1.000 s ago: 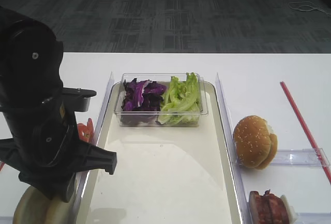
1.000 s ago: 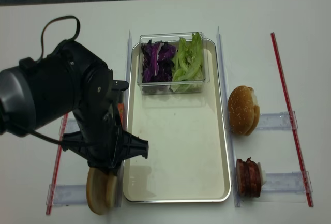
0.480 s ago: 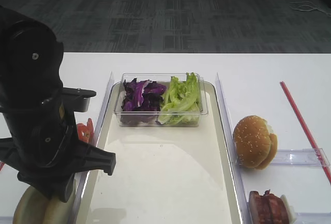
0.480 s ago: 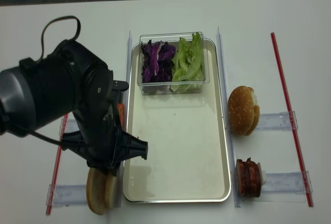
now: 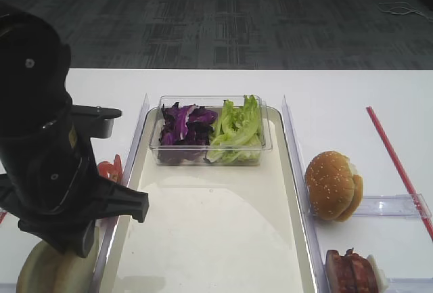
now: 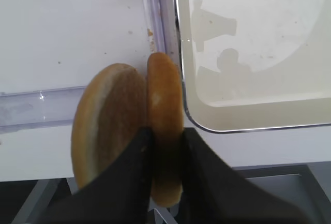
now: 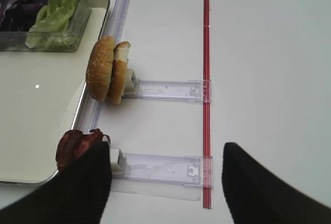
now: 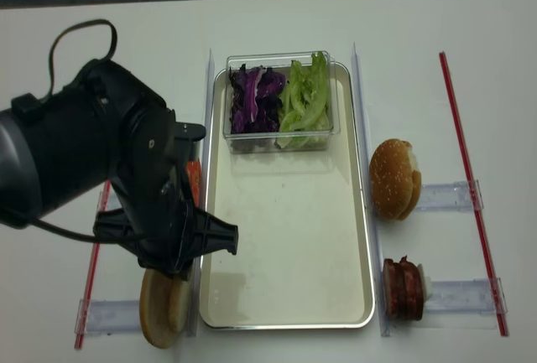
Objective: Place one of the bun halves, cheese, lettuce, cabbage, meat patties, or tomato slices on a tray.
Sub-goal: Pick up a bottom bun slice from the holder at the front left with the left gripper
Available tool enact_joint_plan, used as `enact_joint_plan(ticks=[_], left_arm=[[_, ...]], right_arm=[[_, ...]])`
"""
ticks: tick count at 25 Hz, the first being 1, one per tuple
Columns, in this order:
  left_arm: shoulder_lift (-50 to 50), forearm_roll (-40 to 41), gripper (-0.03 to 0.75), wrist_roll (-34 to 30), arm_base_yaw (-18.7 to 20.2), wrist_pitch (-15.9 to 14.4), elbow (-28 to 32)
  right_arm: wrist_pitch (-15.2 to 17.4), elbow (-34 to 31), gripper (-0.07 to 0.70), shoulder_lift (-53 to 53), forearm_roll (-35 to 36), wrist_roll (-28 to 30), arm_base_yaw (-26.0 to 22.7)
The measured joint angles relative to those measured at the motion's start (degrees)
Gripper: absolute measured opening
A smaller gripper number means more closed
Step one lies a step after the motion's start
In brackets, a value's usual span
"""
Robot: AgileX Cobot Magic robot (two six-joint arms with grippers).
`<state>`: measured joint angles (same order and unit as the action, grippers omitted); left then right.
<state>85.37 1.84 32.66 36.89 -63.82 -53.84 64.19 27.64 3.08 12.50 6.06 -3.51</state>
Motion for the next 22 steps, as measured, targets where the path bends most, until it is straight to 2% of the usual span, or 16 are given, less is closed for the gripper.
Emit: enact_joint_plan(ticks=[7, 16, 22], left_arm=[[-2.10, 0.04, 0.150, -0.11, 0.00, -1.14, -0.75], [-3.67, 0.13, 0.150, -0.11, 0.00, -4.36, -8.27], [-3.67, 0.01, 0.150, -0.97, 0.00, -3.86, -9.64]], right_arm=[[0.00, 0.00, 0.469, 0.00, 0.00, 0.00, 0.00], [0.00, 0.00, 0.469, 0.00, 0.00, 0.00, 0.00], [0.00, 0.00, 0.469, 0.00, 0.00, 0.00, 0.00]])
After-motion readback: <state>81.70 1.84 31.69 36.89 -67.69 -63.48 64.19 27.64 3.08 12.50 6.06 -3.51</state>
